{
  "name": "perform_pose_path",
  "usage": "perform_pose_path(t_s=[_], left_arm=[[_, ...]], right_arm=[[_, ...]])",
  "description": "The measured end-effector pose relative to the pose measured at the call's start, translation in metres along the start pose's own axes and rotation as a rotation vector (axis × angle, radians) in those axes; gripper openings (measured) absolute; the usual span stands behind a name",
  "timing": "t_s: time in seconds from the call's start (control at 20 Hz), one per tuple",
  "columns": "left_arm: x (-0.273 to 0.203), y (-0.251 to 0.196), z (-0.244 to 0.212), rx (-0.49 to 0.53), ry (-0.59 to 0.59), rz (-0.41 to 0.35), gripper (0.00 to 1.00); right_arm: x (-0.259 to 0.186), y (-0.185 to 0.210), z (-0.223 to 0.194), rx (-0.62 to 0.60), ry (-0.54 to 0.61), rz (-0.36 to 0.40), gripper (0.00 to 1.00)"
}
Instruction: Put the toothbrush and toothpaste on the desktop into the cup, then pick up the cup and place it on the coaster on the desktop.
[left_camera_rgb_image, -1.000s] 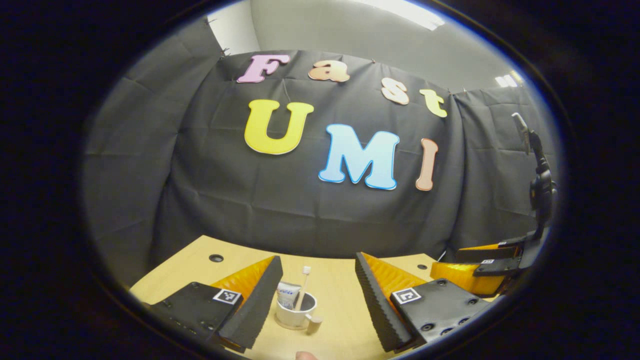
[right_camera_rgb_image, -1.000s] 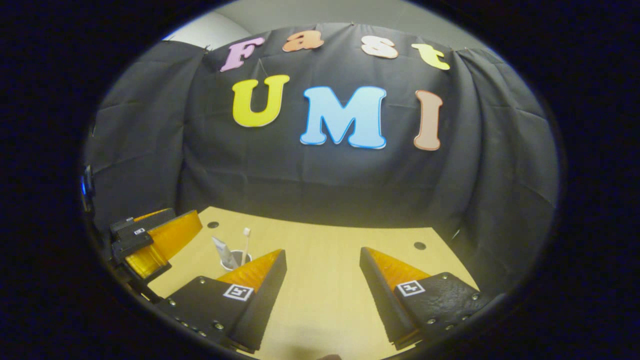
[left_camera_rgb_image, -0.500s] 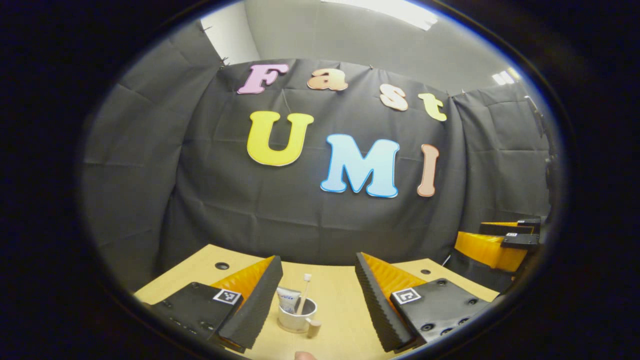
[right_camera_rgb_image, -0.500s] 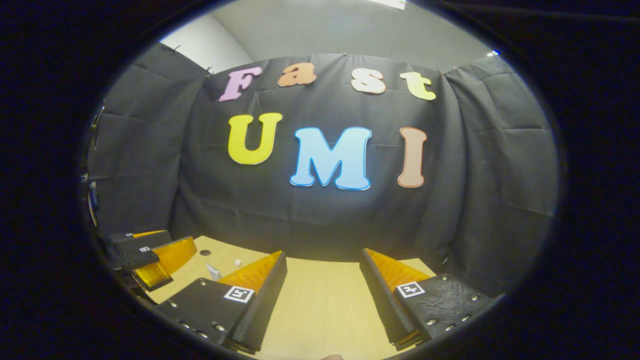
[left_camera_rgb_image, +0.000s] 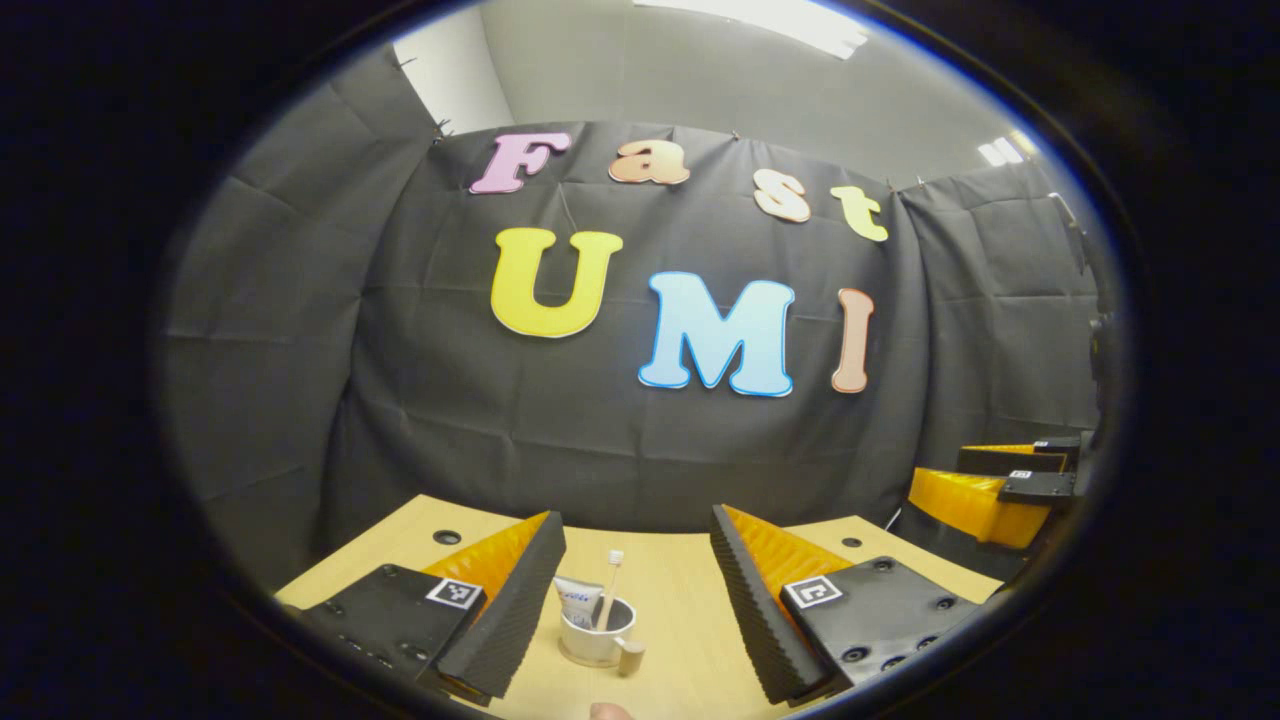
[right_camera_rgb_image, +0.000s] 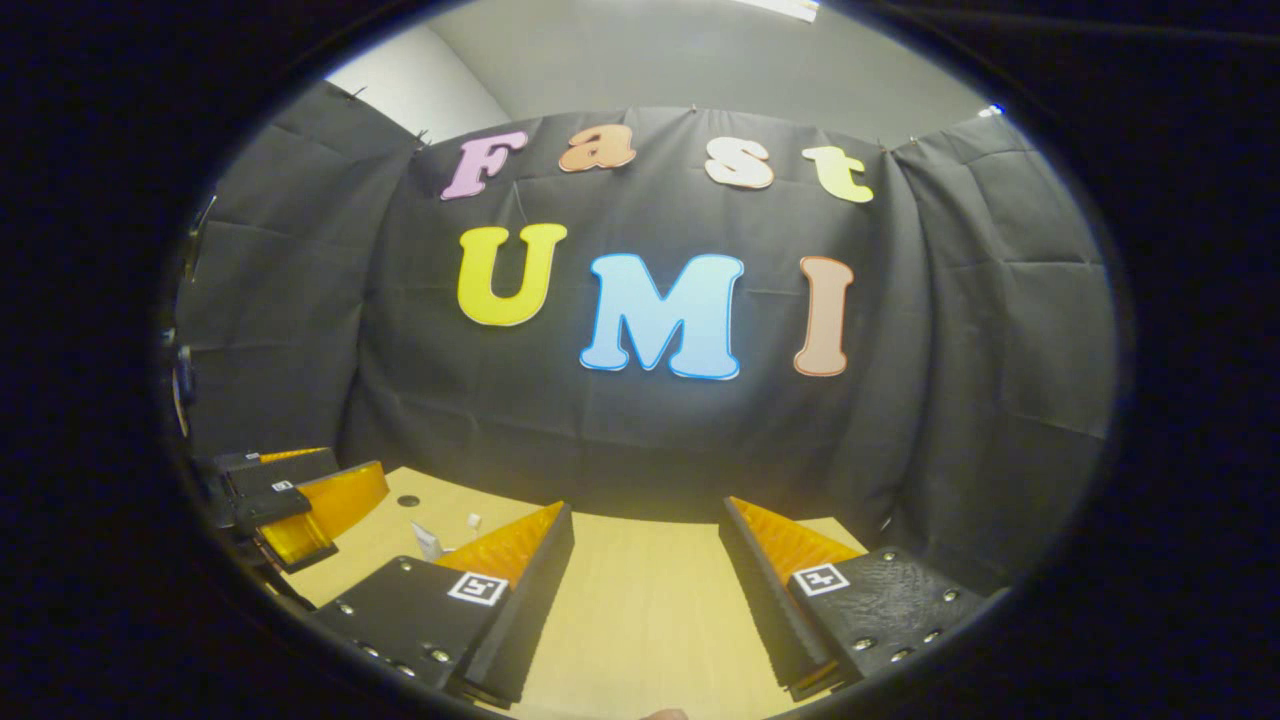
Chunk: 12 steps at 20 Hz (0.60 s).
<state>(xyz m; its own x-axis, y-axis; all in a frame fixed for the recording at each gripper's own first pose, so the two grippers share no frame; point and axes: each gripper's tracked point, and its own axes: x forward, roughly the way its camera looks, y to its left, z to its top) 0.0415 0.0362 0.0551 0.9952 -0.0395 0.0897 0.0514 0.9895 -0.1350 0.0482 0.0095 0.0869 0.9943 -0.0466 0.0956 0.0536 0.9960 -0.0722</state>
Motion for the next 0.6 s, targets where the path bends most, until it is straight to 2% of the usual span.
perform_pose_path(t_s=[0.4,0.45,0.55,0.6], left_arm=[[-0.0010,0.0029,0.0014,0.007,-0.004,-0.001,0.93],[-0.0007,0.0026,0.0022,0.008,-0.004,-0.001,0.89],[0.0005,0.0014,0.0038,0.012,-0.006,-0.004,0.89],[0.0004,0.0015,0.0044,0.014,-0.008,-0.004,0.93]], right_arm=[[0.0019,0.0079,-0.0035,-0.006,0.013,0.011,0.88],[0.0024,0.0080,-0.0034,-0.007,0.010,0.011,0.88],[0.0027,0.0070,-0.0028,-0.009,0.009,0.006,0.88],[0.0027,0.0083,-0.0023,-0.006,0.010,0.008,0.88]])
